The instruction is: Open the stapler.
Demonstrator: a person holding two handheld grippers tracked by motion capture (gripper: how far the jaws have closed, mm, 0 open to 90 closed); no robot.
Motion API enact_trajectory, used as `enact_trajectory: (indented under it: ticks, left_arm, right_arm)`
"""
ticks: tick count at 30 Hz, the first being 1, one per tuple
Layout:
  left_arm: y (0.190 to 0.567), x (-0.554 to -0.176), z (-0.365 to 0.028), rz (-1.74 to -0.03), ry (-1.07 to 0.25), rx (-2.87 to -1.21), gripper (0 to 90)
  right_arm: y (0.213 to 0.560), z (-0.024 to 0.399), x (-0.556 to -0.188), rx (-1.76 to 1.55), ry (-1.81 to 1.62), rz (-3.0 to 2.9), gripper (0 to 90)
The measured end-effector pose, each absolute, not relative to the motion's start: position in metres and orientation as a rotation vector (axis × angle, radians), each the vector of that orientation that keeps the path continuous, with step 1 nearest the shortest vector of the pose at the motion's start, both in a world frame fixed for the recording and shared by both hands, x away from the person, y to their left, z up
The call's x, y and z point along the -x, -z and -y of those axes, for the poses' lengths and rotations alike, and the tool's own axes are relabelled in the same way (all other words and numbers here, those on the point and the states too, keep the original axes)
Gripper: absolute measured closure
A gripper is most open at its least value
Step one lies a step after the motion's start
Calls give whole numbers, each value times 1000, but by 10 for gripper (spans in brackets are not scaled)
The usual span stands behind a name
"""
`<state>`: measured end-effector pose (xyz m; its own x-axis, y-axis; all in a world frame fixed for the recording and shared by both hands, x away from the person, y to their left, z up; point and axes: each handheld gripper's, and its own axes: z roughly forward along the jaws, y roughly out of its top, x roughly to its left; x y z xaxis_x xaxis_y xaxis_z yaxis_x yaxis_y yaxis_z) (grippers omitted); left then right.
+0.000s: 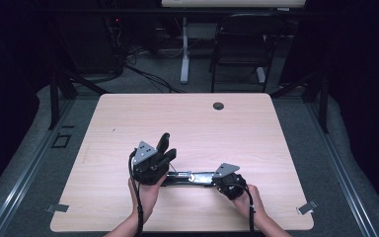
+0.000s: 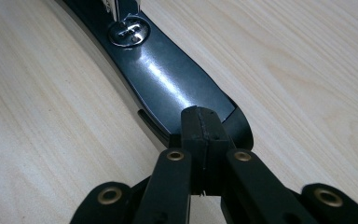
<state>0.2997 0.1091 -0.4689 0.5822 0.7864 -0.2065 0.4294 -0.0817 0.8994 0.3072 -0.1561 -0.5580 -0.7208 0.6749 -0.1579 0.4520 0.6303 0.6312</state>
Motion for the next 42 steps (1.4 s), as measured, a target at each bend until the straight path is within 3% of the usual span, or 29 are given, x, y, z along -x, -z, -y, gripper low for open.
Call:
enact_trajectory:
  ticks: [33,42]
  left_arm:
    - [467,-295,-122,-991,-477,-1725,900]
    - [465,-298,-135,-1052,-526,-1676,900]
  right_arm:
    - [554,158,-316,-925,-804,-2535,900]
    - [553,156,-316,-923,-781,-2543,900]
